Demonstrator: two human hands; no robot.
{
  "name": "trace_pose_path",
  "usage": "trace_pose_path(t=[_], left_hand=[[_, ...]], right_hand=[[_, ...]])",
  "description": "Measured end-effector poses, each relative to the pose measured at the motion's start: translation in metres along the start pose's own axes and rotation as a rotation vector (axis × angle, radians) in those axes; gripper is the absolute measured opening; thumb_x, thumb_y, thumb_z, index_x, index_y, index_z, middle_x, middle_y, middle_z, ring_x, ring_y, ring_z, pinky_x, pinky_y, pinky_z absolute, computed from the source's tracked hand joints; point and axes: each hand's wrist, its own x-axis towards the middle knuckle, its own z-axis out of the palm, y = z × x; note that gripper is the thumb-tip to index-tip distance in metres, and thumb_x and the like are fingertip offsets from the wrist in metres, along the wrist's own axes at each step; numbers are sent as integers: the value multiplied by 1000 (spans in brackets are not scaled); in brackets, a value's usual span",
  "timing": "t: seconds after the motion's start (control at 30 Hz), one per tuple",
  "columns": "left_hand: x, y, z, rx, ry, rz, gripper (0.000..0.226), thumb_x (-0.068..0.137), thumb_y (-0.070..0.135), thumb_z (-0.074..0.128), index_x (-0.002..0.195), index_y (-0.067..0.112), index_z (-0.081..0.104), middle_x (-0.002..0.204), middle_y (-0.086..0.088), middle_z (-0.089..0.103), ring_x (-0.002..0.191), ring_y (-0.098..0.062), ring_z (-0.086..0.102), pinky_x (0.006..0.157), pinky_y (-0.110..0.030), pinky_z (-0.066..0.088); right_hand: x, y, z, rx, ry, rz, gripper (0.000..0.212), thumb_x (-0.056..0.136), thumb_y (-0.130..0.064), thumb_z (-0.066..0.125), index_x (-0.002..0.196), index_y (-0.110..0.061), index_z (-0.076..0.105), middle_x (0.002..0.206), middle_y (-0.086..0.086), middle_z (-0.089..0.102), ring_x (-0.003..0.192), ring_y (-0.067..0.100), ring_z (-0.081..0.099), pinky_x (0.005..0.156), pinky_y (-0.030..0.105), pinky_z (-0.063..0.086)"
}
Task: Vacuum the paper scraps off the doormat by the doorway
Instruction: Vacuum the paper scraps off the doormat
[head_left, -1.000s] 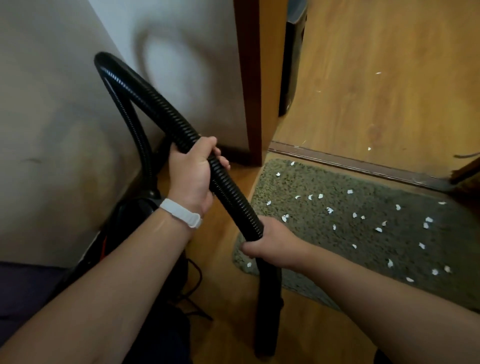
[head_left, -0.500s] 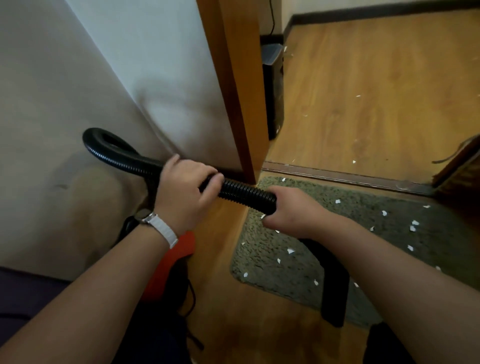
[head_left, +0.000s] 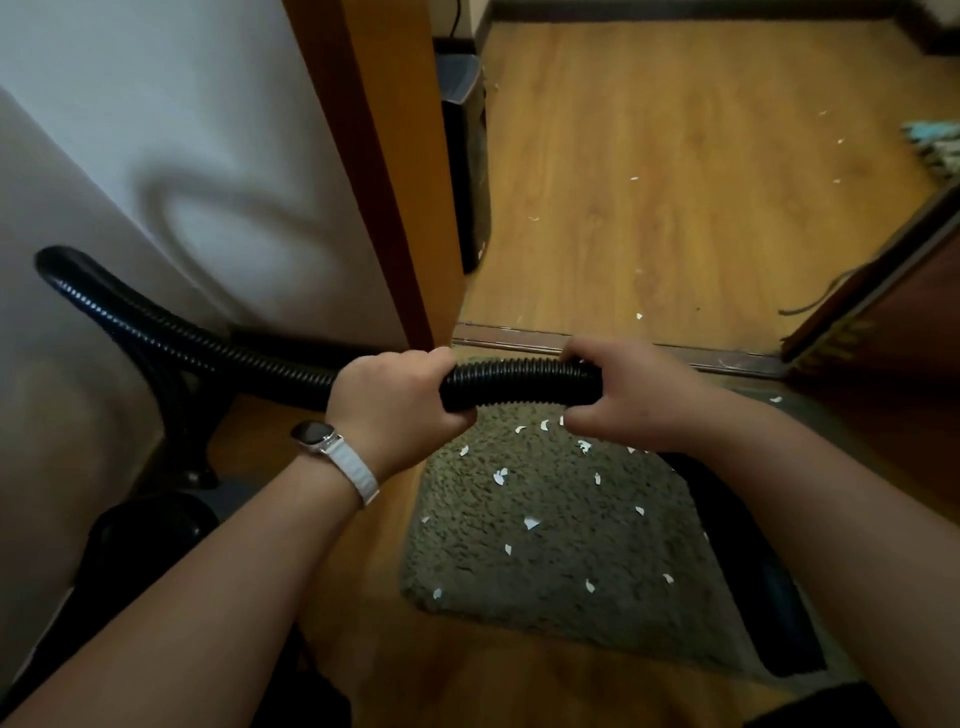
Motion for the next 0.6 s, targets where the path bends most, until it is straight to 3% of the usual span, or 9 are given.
trace_pose_path(t=[0.2, 0.37, 0.47, 0.6], left_hand=[[19, 0, 18, -361, -379, -116, 24, 77, 53, 68, 79, 29, 63, 65, 8, 64, 63, -11, 62, 59, -30, 52], [26, 20, 29, -810, -781, -109, 20, 76, 33, 79, 83, 19, 66, 64, 3, 62, 53, -16, 58, 53, -33, 48], [16, 25, 33, -931, -1047, -70, 19, 80, 26, 77, 87, 14, 64, 67, -4, 61, 58, -20, 57, 55, -34, 48], [1, 24, 32, -914, -1095, -104, 21, 82, 28, 75, 91, 13, 63, 67, -5, 62, 56, -19, 57, 54, -31, 48]], right_hand=[[-10, 3, 11, -349, 147, 66, 37, 82, -34, 65, 113, -29, 44, 95, -5, 61, 83, 23, 60, 71, 38, 54], [-42, 25, 18, -555, 228, 42, 38, 80, -37, 67, 112, -28, 48, 100, -6, 59, 84, 24, 61, 57, 31, 44], [-56, 30, 30, -671, 212, -10, 36, 81, -32, 70, 111, -25, 53, 95, -3, 59, 76, 22, 60, 50, 28, 40], [-46, 23, 36, -698, 92, -7, 24, 89, -26, 60, 110, -29, 47, 94, -6, 54, 79, 19, 57, 51, 28, 38]])
